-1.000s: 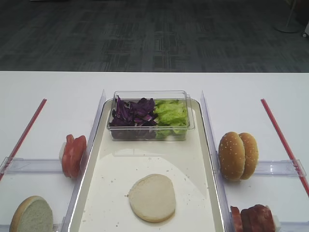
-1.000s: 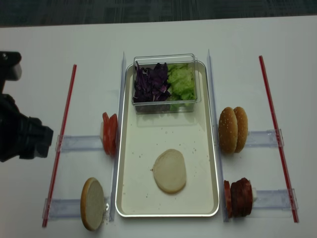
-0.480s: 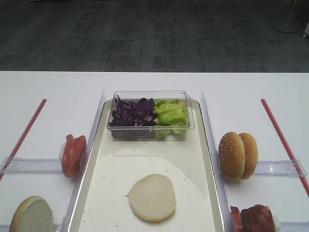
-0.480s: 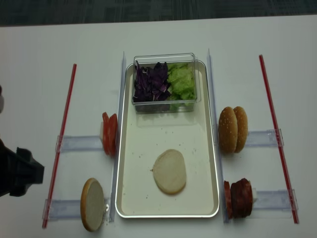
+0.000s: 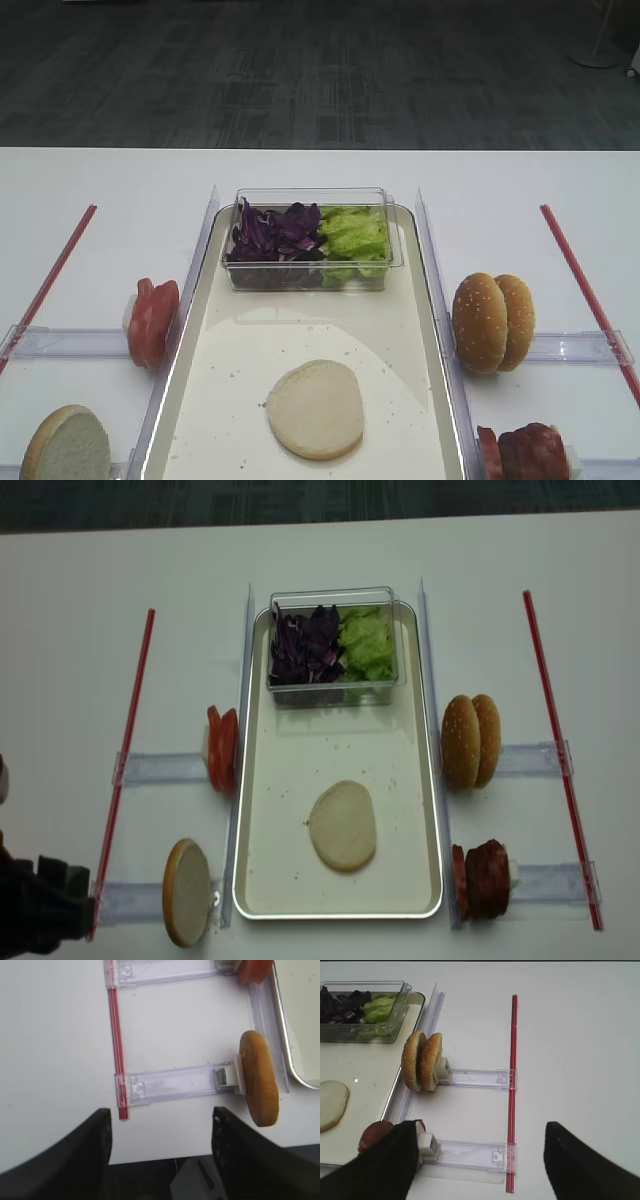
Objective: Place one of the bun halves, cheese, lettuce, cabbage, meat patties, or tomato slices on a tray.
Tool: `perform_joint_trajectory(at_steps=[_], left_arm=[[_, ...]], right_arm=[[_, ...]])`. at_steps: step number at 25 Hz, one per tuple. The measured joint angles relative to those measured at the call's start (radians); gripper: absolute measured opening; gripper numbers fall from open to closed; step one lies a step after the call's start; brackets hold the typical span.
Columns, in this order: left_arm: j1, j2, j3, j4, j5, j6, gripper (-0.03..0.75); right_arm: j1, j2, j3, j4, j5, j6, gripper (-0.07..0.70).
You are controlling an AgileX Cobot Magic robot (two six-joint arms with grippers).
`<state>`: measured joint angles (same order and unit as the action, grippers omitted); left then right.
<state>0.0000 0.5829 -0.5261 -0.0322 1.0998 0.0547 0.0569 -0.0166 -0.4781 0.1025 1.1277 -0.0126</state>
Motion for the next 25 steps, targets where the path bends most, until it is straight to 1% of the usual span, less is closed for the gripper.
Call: perform_joint_trajectory(at_steps=[4, 10, 12, 16, 20, 25], left_arm=[[0.0, -0.055, 0.013, 0.0, -0.012, 0.0, 0.4], [0.0, -0.115, 0.013, 0.0, -0.009, -0.01, 0.4], [0.0, -0.147, 0.013, 0.0, -0.002, -0.012, 0.4], [0.0, -0.21, 0.016, 0.0, 0.035, -0.016, 0.4], [0.0, -0.278, 0.026, 0.0, 0.058, -0.018, 0.4], [0.0, -0.362, 0.028, 0.0, 0.064, -0.018, 0.4]], right_arm=[[0.0, 0.0, 0.0, 0.0, 0.0, 0.0, 0.549], [0.0, 0.0, 0.0, 0.0, 0.0, 0.0, 0.549], [0.0, 0.0, 0.0, 0.0, 0.0, 0.0, 0.549], [0.0, 0.0, 0.0, 0.0, 0.0, 0.0, 0.549], [0.0, 0.0, 0.0, 0.0, 0.0, 0.0, 0.549], [0.0, 0.0, 0.0, 0.0, 0.0, 0.0, 0.549]])
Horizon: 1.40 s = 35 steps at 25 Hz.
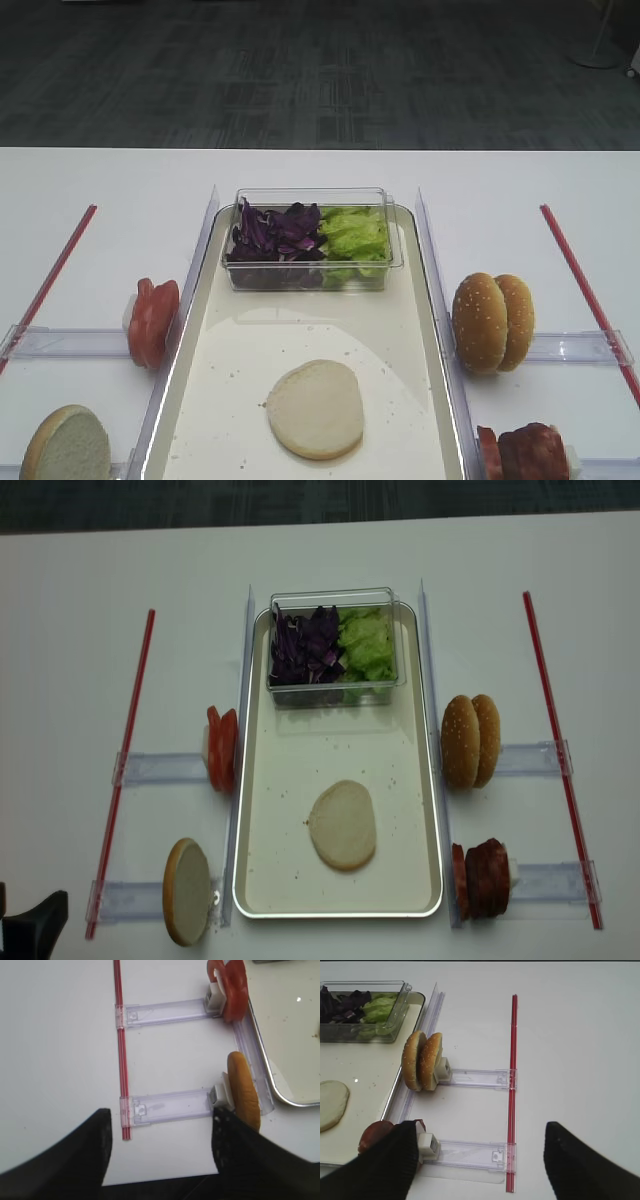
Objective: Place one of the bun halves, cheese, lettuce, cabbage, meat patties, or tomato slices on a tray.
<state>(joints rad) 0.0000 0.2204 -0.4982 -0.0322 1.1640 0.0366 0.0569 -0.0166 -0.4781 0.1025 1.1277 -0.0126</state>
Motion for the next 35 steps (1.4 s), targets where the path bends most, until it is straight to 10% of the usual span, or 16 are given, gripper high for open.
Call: perform_joint_trajectory(at_steps=[35], left_arm=[[0.0, -0.097, 0.004, 0.002, 0.008, -0.012, 0.4]], right_arm=[[0.0, 0.0, 0.0, 0.0, 0.0, 0.0, 0.549]])
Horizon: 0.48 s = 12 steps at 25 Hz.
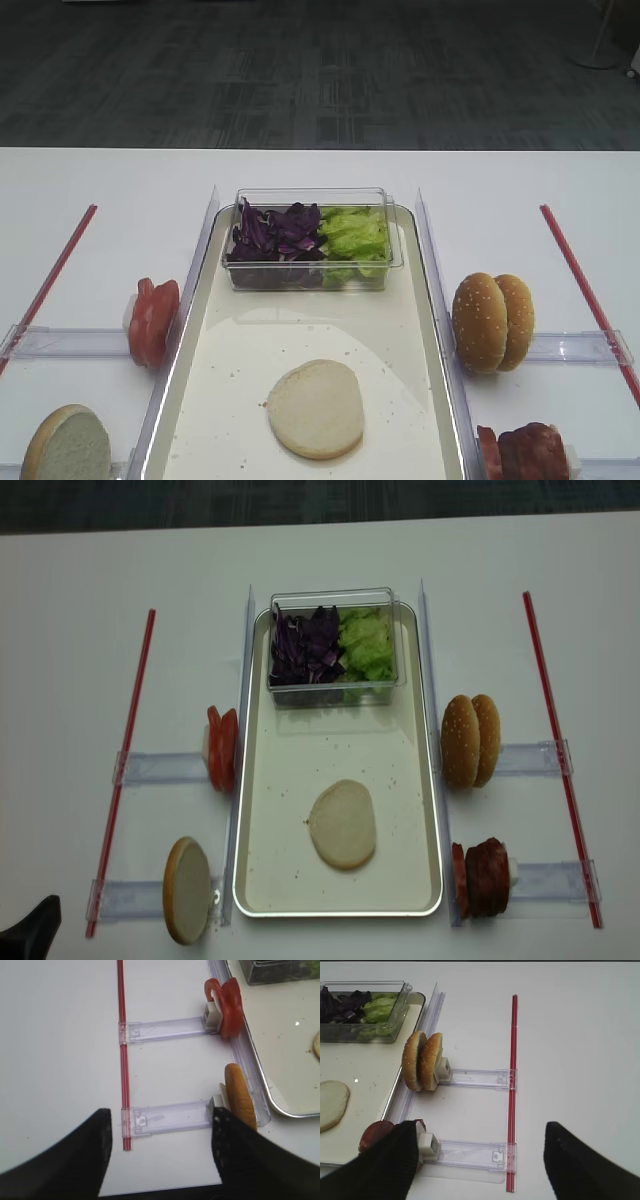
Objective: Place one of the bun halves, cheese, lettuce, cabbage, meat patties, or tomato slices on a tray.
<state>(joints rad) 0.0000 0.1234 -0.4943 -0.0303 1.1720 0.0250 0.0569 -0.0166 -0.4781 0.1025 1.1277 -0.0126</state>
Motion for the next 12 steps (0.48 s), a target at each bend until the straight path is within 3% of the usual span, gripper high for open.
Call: perform_joint_trajectory(at_steps=[12], left_arm=[[0.0, -0.139, 0.0, 0.0, 0.002, 0.0, 0.4]], right_arm=[[0.0, 0.0, 0.0, 0.0, 0.0, 0.0, 0.549]])
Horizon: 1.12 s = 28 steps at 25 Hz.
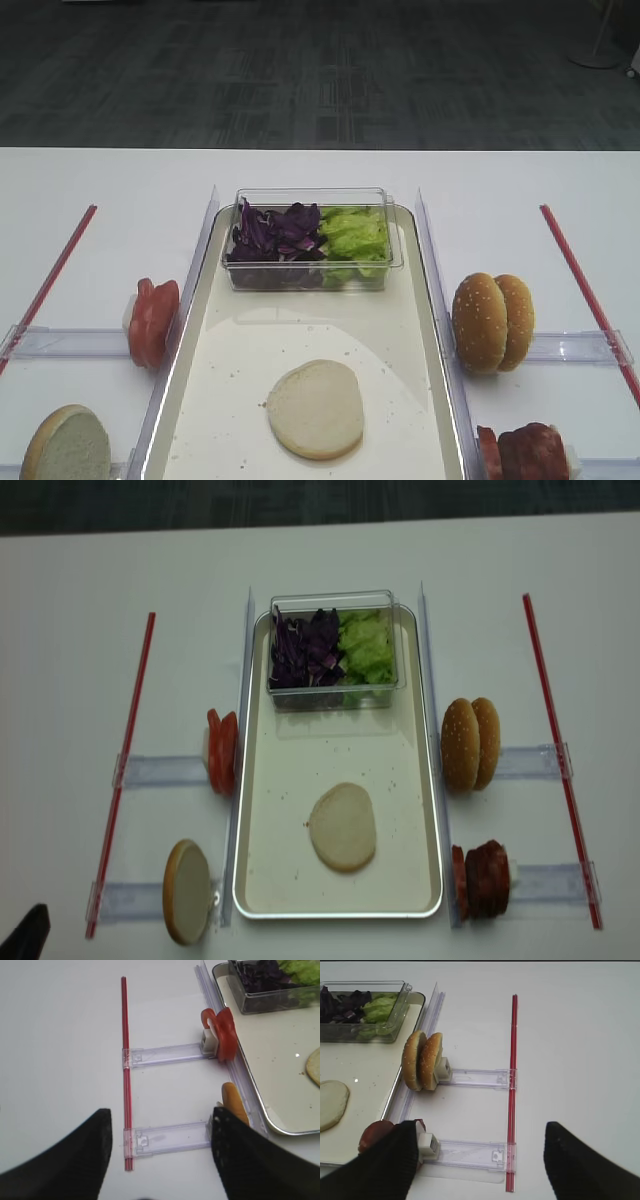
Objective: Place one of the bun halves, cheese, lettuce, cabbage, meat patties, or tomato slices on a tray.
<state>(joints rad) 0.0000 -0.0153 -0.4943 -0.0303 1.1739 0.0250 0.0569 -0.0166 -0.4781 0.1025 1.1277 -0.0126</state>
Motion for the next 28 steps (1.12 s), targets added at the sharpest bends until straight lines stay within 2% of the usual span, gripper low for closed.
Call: perform_joint_trajectory(at_steps=[8, 28], left_arm=[[0.0, 0.0, 0.0, 0.0, 0.002, -0.002, 0.464], [0.0, 0.0, 0.005, 0.001, 0.006, -0.046, 0.473]], right_arm=[[0.0, 0.0, 0.0, 0.0, 0.0, 0.0, 0.549], [0.0, 0.0, 0.0, 0.0, 0.0, 0.0, 0.549]])
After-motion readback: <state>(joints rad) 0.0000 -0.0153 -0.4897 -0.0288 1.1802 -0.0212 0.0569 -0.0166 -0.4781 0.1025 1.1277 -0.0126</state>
